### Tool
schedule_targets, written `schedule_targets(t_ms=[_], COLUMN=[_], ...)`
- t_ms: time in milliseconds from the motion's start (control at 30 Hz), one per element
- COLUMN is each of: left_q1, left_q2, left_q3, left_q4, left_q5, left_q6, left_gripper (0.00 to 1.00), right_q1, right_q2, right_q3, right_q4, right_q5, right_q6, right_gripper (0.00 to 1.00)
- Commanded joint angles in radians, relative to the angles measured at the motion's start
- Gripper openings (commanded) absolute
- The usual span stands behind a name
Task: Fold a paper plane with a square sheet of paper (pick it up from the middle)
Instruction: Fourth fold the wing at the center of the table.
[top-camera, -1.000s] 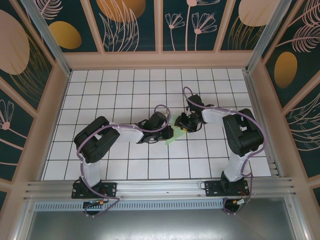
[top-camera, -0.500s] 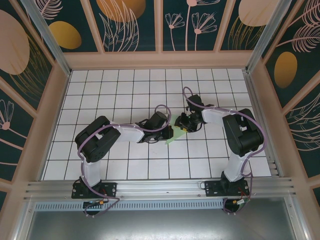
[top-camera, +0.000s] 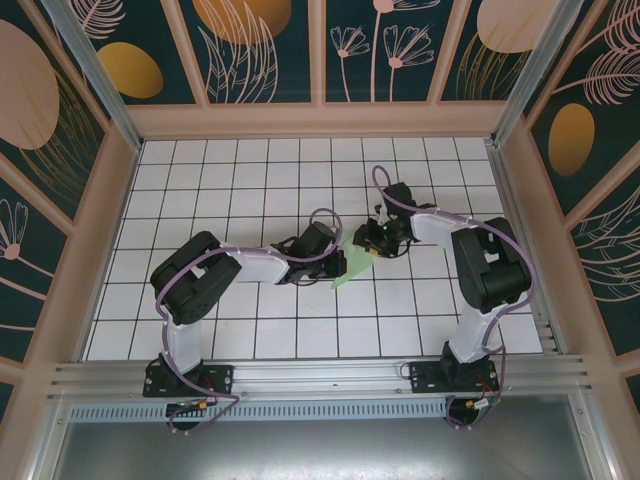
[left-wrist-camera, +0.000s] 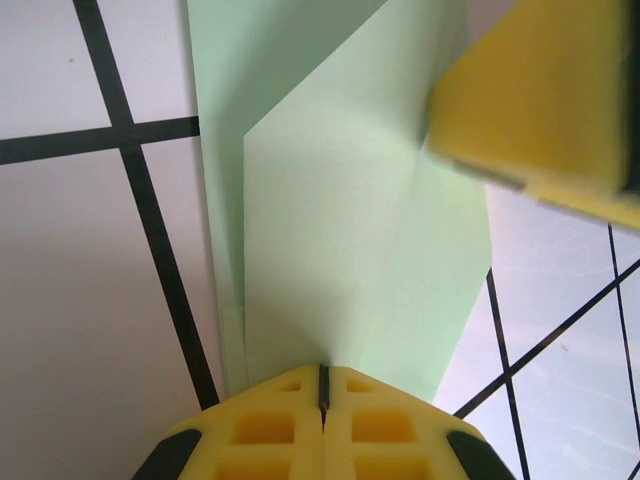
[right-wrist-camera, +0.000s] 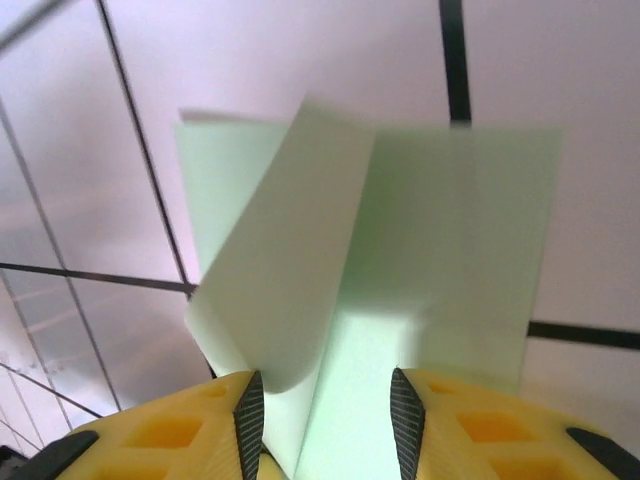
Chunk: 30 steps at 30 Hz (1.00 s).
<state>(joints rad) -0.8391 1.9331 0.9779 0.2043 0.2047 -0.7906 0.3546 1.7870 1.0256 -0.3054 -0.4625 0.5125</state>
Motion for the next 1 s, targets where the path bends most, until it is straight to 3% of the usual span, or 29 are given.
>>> schedule_targets(t_ms=[0,67,300,433,967], left_q1=[-0.005,-0.006,-0.005,-0.004,-0.006], left_q2=[0.058,0.056,0.056,0.055,0.053], left_q3=[-0.012,-0.012,0.018,0.020,0.014], left_q4=[-0.123,-0.123,-0.138,-0.142,-0.171], left_q5=[0.005,0.004,0.002,0.002,0.002], left_q6=[-0.006,-0.007,0.000,0.002,0.006], left_gripper=[0.00,0.00,0.00,0.00,0.00], right_q1=[-0.012,-0.011,0.025,0.036,-0.004], right_q2=[-0.086,-0.106,-0.064,-0.027,0.083], right_q3=[0.004,-0.035,-0.087,-0.102,-0.091], right_q4=[0.061,0.115,0.184,0.195,0.195], right_q5=[-0.067,-0.124,-0.171,-0.177,-0.153], right_q6=[-0.072,-0.068,-0.058,-0.060,-0.114], right_gripper=[0.43,0.42,0.11,0.03,0.01])
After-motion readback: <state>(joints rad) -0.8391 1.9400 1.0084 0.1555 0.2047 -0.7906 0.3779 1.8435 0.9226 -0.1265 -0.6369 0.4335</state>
